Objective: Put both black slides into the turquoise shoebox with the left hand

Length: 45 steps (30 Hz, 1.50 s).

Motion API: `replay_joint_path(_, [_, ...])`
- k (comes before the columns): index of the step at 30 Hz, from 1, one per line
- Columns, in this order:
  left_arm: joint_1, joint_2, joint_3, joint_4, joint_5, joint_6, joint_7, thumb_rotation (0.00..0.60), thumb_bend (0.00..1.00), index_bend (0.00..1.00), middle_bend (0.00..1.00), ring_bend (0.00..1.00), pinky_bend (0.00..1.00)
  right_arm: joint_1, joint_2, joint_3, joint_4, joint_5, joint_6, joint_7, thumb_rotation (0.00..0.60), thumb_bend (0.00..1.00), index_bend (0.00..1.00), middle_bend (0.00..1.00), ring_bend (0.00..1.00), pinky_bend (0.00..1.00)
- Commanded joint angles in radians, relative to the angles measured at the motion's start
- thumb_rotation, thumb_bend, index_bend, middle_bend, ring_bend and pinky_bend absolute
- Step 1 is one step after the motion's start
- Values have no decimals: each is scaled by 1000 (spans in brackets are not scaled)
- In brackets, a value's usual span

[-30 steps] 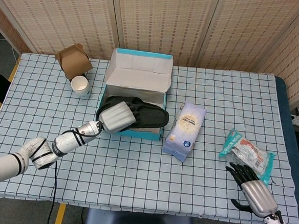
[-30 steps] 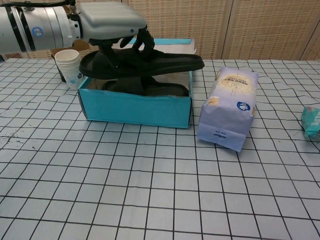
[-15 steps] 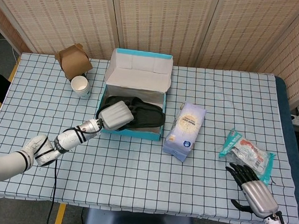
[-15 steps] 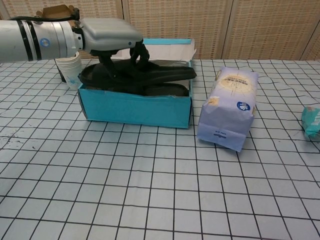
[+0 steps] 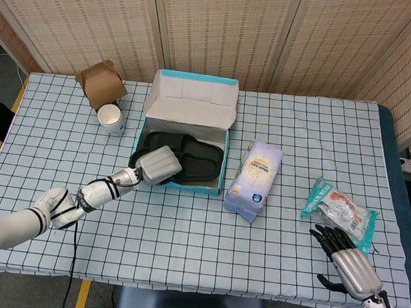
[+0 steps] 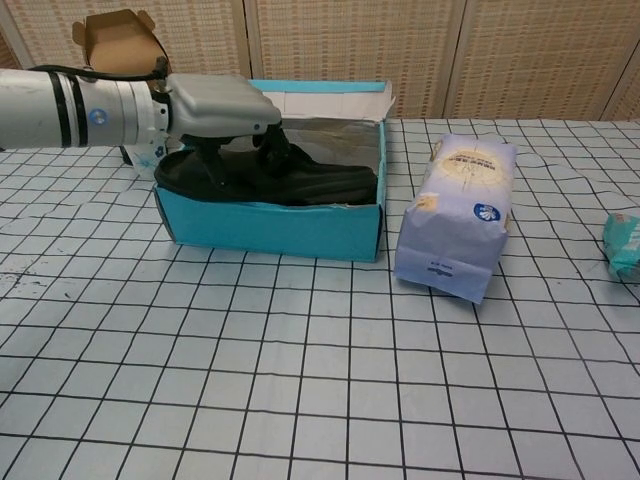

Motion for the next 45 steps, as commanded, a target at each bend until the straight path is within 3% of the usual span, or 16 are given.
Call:
replay_joint_path(1, [-8,-3,8,0,-12,-29,8,600,872,665,653,271,377,0,0,-1,0,-2,0,2,600,170,0,0,0,0])
replay_joint_path(11, [-26,-9,1,-22,-119,-179,67,600,872,663,654,281,403,3,1,-2,2,-3,-2,8,600,170,0,0,0,0])
replay_joint_path(15, [-24,-13,-1,-27,-137,-189,99,600,869,661,650,282,403,3,1,-2,1,-3,-4,8,600,170,0,0,0,0])
replay_joint_path(18, [-10,-20,0,-25,-123,-138,128,600,843,628,579,283,401,3,1,-2,0,-3,-2,9,600,170,0,0,0,0])
replay_joint_path(20, [1,-20,-6,-31,-119,-100,121,600,812,544,496,281,387,3,2,-2,0,-4,-1,11,600,170,0,0,0,0])
replay_joint_path(23, [12,-14,-15,-40,-113,-52,94,600,757,322,349,256,361,2,4,-4,0,-7,2,14,600,169,0,0,0,0])
replay_joint_path(26, [22,-4,-15,-46,-102,-15,65,600,630,86,199,198,329,1,8,-5,-1,-13,9,19,600,170,0,0,0,0])
replay_joint_path(28, [28,2,-14,-49,-98,3,47,600,582,16,122,155,301,0,9,-6,-1,-16,13,22,600,170,0,0,0,0])
replay_joint_path(32, [42,16,-14,-59,-95,34,8,600,516,0,6,79,258,-2,13,-9,-2,-26,22,29,600,169,0,0,0,0])
replay_joint_path(45, [93,130,-20,-187,-116,92,-59,600,489,0,0,45,218,-6,17,-16,-4,-44,32,35,600,170,0,0,0,0])
